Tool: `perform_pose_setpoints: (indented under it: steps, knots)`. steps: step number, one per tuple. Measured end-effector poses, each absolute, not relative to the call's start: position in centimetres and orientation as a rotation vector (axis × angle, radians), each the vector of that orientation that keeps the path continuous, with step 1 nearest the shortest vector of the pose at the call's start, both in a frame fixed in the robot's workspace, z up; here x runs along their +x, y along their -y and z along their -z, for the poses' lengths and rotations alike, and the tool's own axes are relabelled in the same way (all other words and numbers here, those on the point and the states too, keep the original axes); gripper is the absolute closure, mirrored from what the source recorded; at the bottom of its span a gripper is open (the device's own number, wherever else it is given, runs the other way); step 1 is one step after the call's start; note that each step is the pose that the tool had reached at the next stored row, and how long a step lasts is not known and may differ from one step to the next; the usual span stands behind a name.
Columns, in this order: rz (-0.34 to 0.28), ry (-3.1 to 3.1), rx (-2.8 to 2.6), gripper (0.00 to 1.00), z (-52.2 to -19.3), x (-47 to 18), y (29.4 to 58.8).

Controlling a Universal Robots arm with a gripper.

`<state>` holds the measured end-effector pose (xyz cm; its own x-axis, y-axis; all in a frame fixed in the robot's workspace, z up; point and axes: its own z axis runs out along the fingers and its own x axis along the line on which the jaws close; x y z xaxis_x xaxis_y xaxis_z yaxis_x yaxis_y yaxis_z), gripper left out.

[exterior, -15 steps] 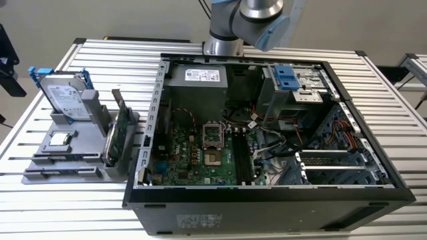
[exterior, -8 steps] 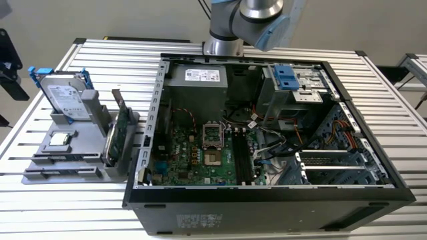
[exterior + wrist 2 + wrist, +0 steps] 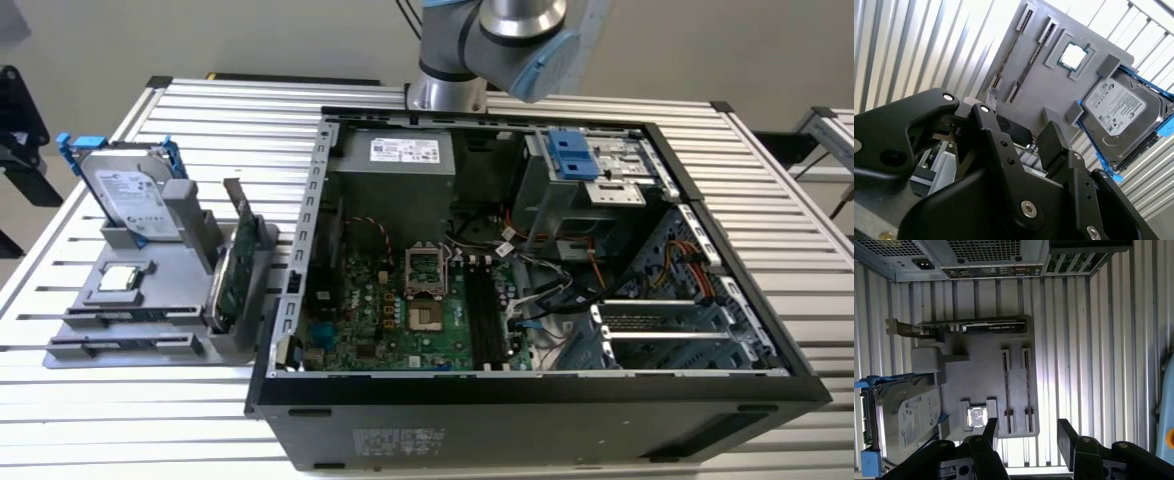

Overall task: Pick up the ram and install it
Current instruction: 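Pick up the ram and move it above insertion slot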

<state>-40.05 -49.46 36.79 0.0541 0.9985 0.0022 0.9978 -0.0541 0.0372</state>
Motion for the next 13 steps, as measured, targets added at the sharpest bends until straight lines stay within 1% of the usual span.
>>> perform_pose_setpoints:
  steps: [13]
  knots:
    - [-0.041, -2.142, 2.261, 0.00, -35.95, -39.88, 49.46]
